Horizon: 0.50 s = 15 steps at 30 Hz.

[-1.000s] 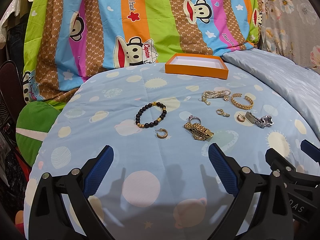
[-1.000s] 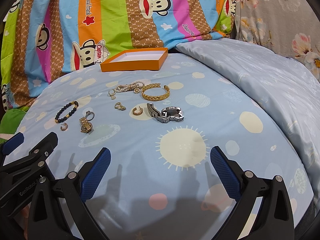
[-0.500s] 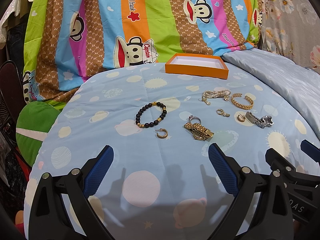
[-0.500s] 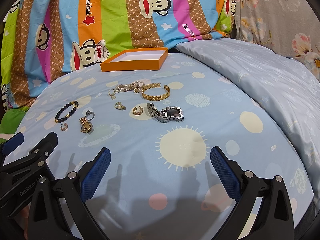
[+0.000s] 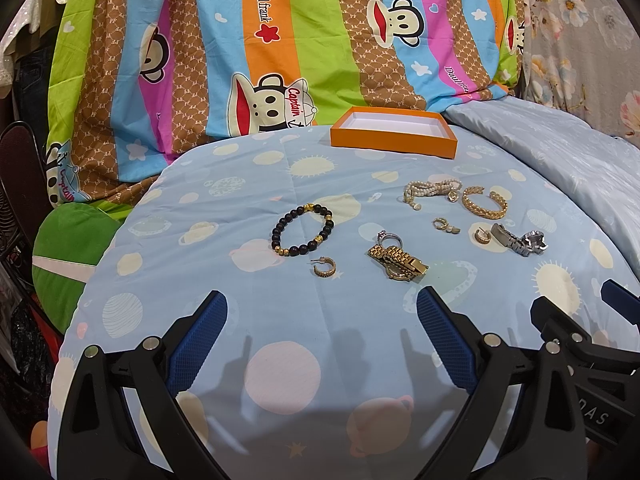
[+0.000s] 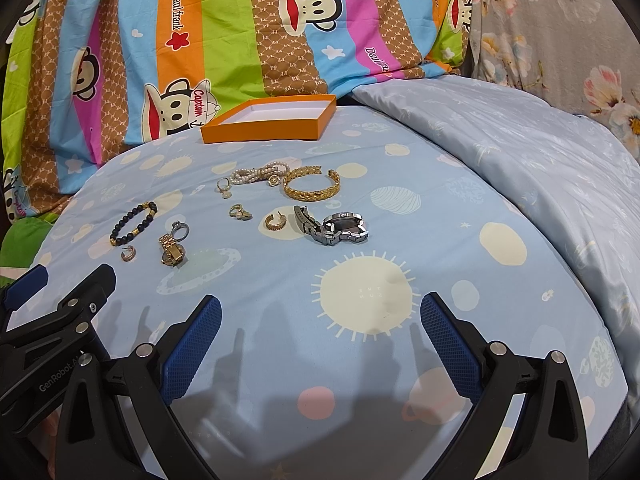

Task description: Organize jewelry

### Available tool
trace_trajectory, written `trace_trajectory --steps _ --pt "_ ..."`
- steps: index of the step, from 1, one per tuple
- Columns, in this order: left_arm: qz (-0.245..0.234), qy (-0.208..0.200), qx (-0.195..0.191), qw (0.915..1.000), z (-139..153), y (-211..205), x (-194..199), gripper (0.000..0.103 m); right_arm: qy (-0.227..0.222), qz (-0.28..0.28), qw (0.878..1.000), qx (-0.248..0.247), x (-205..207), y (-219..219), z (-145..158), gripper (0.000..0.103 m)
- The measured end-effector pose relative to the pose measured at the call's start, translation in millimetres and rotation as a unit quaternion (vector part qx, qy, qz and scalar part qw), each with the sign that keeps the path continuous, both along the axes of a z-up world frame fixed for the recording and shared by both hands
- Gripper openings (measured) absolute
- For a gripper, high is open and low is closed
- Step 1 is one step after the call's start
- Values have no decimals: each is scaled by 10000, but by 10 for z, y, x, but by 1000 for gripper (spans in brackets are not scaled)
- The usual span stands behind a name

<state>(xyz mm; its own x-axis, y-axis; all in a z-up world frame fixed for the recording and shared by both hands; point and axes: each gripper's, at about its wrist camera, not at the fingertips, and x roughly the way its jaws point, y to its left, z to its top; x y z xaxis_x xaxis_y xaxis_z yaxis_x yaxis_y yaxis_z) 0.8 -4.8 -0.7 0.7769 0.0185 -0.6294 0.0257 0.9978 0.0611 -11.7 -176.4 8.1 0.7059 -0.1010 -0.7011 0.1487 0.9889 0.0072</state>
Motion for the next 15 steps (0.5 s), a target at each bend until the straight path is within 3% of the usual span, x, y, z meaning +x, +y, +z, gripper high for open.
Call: trace_trajectory --steps 10,15 --pt "-6 19 -30 10000 -2 5 3 94 33 33 10000 48 6 -2 -9 98" --pt "-46 197 -376 9991 2 174 40 96 259 116 9990 340 126 -108 -61 98"
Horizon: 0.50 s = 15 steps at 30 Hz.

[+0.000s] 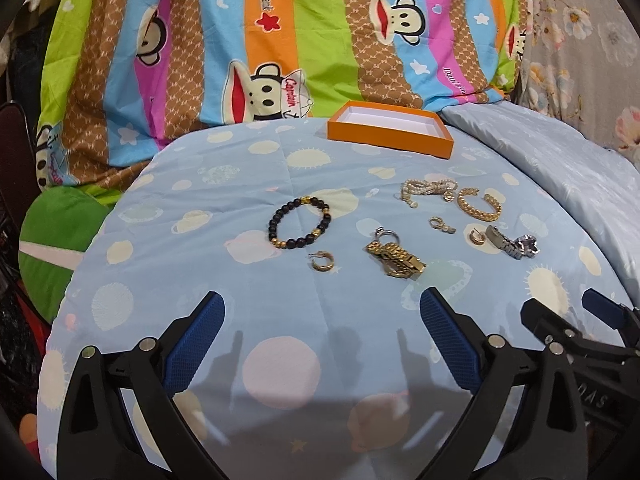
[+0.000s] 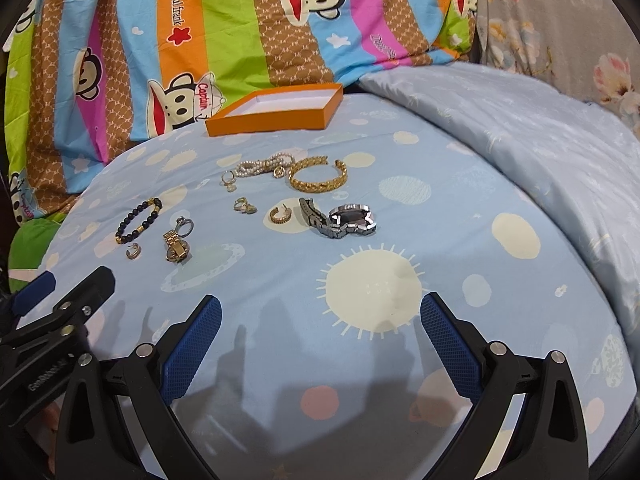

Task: Organize jewelry
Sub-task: 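Lower the right tool onto the silver link watch and close it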

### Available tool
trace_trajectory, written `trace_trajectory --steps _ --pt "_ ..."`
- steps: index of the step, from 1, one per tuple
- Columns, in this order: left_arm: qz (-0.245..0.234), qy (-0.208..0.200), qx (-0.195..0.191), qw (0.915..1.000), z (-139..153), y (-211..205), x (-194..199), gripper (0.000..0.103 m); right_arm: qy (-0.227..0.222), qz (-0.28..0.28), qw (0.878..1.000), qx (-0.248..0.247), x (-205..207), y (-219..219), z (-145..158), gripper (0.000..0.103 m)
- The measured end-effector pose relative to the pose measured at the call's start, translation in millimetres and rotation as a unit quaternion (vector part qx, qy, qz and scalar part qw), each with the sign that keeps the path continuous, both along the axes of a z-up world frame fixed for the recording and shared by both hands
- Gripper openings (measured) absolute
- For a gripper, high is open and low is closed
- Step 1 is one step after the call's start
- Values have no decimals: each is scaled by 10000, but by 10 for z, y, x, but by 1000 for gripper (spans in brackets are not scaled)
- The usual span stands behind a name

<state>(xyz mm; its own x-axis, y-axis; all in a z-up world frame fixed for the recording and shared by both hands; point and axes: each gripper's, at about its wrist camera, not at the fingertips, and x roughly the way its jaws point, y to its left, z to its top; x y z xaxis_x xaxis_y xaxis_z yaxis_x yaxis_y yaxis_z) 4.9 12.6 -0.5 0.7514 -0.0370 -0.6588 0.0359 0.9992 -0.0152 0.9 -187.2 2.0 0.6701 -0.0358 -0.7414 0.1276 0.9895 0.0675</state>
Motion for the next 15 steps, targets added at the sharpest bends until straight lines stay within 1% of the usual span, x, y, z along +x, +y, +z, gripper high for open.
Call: trace_trajectory --steps 3,7,9,11,13,15 --pt "6 2 3 10000 53 122 49 96 -30 -88 9998 -150 126 -99 23 98" --pt "110 -82 48 9999 155 302 143 96 90 -60 9999 135 388 -282 11 98" --pt "138 -13 -3 9999 164 368 210 96 171 29 9996 244 518 -317 -22 98" --pt "158 109 -105 9998 138 433 279 96 188 161 9995 206 613 -299 -45 97" --pt "168 245 -196 9994 85 478 344 96 264 287 9991 141 713 -278 -79 94" --pt "157 332 -266 9990 39 495 364 96 362 387 9984 183 787 -269 -111 84"
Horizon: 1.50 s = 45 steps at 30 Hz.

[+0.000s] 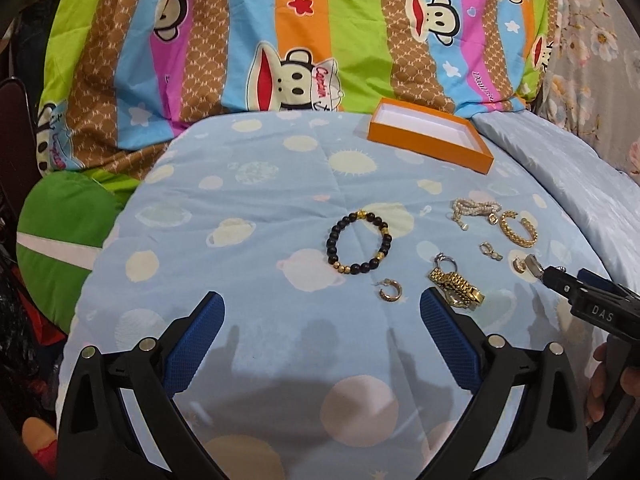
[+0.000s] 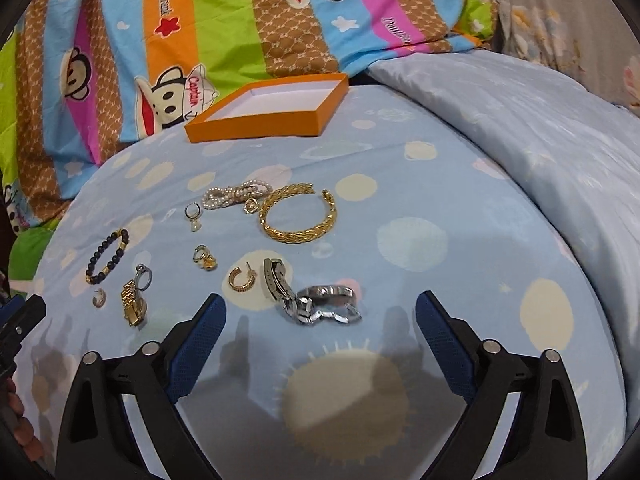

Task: Organize jewelry
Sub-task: 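Lower the right tool onto the silver link watch and close it, then lift the silver watch with the right tool while the left tool grasps the white pearl necklace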

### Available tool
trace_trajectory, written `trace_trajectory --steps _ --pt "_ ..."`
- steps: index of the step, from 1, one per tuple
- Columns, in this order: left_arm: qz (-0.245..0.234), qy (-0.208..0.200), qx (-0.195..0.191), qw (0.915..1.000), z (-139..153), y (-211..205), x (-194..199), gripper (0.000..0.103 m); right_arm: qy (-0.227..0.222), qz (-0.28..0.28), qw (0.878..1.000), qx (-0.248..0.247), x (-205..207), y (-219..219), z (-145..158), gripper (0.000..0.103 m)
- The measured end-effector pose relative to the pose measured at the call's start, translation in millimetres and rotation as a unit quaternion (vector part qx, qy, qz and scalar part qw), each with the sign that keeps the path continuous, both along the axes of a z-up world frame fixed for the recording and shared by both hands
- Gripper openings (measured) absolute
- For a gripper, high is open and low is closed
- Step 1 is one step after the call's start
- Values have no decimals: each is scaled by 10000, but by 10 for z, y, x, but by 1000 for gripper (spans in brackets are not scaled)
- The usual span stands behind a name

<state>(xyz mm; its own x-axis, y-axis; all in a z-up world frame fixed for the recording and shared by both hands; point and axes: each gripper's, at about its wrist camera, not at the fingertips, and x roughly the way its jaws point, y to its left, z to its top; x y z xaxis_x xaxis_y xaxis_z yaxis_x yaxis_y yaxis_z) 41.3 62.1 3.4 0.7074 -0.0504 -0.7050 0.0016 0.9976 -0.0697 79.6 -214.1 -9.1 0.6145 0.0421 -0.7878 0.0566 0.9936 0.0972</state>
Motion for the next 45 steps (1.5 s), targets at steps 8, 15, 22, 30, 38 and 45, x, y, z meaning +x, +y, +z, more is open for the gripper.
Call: trace_trajectory --steps 8,15,22,30,38,45 --pt "-328 71 -89 9994 -26 -158 20 96 125 41 9999 -89 0 44 -60 41" --pt "-577 200 -179 9980 -76 -346 53 96 63 12 9996 262 -100 -20 -51 10" --pt "-709 186 -78 9973 -83 -519 82 96 36 132 9993 360 -107 -17 -39 14" --pt "-408 170 41 9990 -104 -299 148 96 -102 181 9998 31 90 45 34 63" --pt "-200 206 98 9995 -87 14 359 96 37 162 9997 203 116 61 -61 25" --pt "-522 248 -86 9983 -65 -140 394 96 -101 47 9993 355 -9 38 -31 24"
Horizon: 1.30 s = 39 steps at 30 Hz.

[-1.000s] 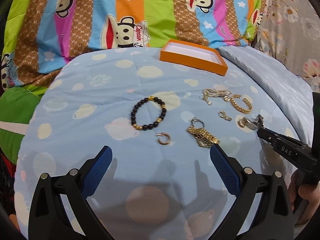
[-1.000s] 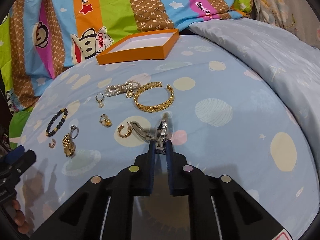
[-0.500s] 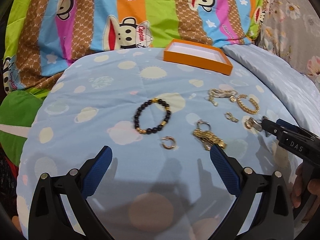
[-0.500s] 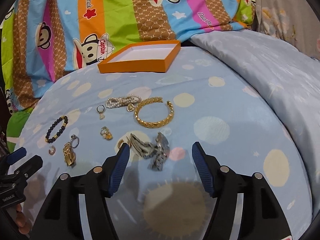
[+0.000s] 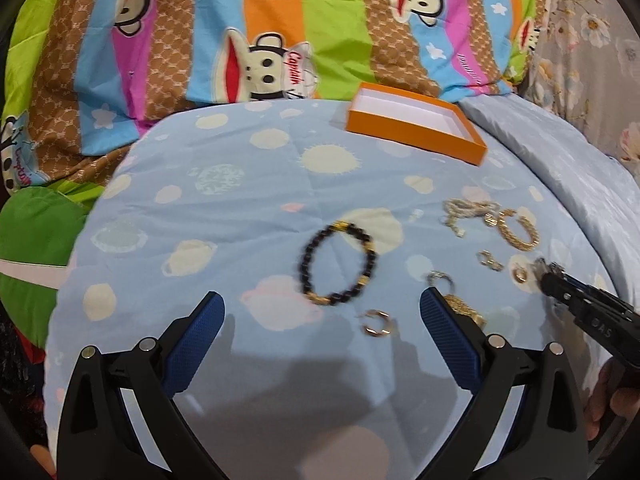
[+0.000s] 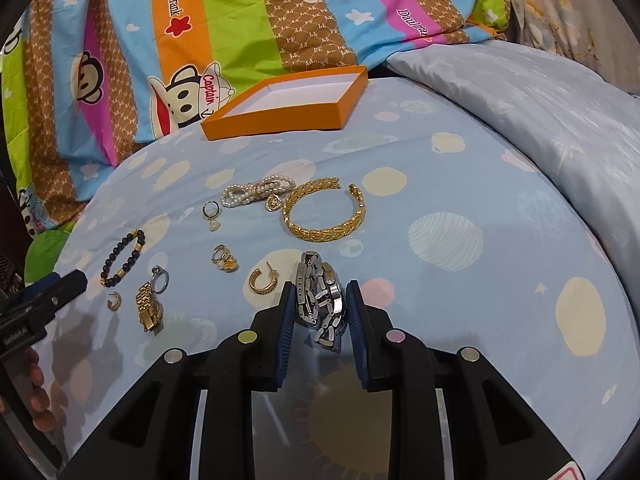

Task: Organize jewelry
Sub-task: 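Lift the silver watch with the right tool while the left tool grasps the white pearl necklace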

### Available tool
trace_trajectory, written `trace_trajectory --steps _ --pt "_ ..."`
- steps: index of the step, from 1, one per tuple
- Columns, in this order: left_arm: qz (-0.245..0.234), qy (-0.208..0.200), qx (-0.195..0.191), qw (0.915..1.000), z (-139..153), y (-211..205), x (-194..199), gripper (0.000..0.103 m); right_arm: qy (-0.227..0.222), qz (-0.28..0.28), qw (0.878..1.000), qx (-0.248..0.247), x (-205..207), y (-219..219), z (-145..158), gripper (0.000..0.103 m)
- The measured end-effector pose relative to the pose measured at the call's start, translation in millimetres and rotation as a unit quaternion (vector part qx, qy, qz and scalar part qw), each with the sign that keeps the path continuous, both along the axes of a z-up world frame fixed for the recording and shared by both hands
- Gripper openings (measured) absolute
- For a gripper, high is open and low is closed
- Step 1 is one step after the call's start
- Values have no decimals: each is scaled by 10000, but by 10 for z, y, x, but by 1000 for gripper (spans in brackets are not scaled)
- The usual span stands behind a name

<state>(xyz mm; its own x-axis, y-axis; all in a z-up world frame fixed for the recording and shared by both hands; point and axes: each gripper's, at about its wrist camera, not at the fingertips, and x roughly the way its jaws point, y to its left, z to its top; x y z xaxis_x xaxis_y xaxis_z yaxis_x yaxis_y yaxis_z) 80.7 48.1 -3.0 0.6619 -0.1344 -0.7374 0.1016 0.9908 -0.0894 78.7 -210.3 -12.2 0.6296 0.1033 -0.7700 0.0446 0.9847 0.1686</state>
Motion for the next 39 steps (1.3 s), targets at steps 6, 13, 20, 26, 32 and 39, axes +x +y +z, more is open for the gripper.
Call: trace_trajectory --steps 6,13,20,26,32,39 --pt "-186 131 -134 9997 -95 -253 -105 96 -17 -23 10000 80 -20 -37 0 24" --pt "133 124 105 9998 -150 -130 -76 95 -35 21 9999 138 -34 -47 -5 24" --pt "309 79 113 9994 -105 32 -9 95 -29 22 9999 149 -41 -64 -7 24" --pt "331 32 197 9993 -101 72 153 95 -16 24 9999 136 -41 -58 -7 24" --pt "159 -80 230 9996 9 -22 297 95 -11 25 9999 118 -45 -54 -14 24" --pt "-695 -371 134 9968 206 -607 549 95 -46 -38 9998 192 -86 -84 26 24"
